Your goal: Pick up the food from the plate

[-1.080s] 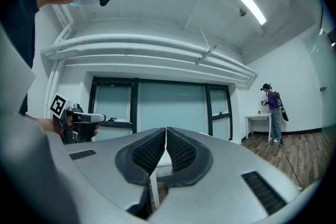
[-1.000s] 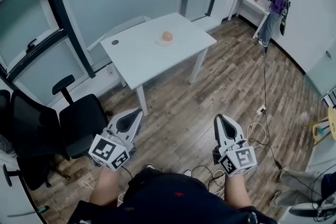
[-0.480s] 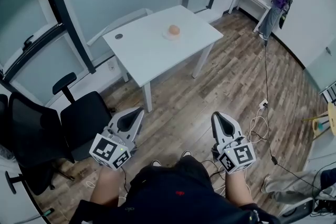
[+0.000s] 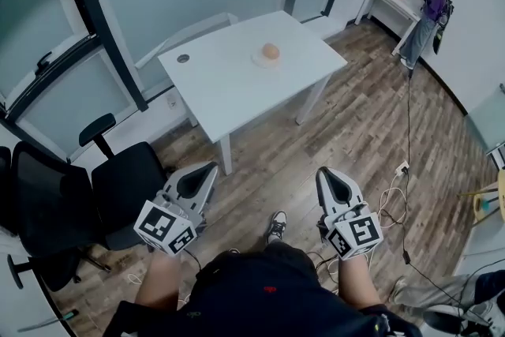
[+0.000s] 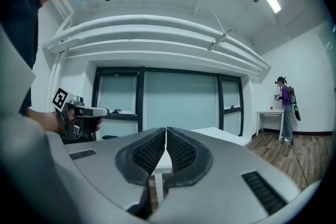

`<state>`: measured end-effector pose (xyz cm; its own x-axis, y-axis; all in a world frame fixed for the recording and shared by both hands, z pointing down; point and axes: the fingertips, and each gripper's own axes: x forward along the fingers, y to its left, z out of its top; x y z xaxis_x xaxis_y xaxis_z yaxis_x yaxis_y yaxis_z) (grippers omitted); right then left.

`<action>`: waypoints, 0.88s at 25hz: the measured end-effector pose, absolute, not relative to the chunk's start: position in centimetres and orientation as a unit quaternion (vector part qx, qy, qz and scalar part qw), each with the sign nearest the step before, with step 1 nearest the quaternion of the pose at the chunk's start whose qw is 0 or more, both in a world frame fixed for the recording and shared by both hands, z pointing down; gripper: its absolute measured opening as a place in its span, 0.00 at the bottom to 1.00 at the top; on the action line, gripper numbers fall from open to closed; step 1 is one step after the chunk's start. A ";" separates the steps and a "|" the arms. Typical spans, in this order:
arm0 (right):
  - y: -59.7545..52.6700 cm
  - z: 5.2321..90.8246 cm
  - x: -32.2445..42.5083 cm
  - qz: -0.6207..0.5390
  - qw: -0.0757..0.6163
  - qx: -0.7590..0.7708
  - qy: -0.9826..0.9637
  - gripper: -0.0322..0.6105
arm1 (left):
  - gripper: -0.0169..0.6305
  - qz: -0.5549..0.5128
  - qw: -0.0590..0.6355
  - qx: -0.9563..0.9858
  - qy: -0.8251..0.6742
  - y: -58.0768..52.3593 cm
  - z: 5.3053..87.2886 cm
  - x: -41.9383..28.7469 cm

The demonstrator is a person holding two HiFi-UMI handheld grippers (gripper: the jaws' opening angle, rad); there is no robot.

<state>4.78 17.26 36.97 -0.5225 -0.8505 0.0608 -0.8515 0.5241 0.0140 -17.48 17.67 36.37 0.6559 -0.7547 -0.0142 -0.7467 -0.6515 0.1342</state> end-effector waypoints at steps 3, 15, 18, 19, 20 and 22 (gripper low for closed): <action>13.7 36.6 6.1 0.005 0.023 0.484 -0.875 0.09 | 0.06 -0.029 0.051 0.908 -0.415 14.3 36.0 -16.0; -1.5 37.1 18.0 0.015 0.010 0.473 -0.881 0.09 | 0.06 -0.003 0.044 0.897 -0.439 0.2 35.2 -4.9; -5.0 38.0 20.6 0.020 0.017 0.467 -0.884 0.09 | 0.06 0.000 0.050 0.889 -0.455 -3.0 35.8 -2.9; -6.1 38.3 21.4 0.022 0.019 0.466 -0.884 0.09 | 0.06 0.000 0.051 0.887 -0.459 -3.9 36.0 -2.2; -7.1 38.7 22.1 0.025 0.022 0.465 -0.885 0.09 | 0.06 0.001 0.051 0.886 -0.461 -4.6 36.1 -1.6; -8.7 39.3 23.4 0.032 0.024 0.464 -0.885 0.09 | 0.06 0.007 0.050 0.885 -0.463 -5.9 36.4 -0.3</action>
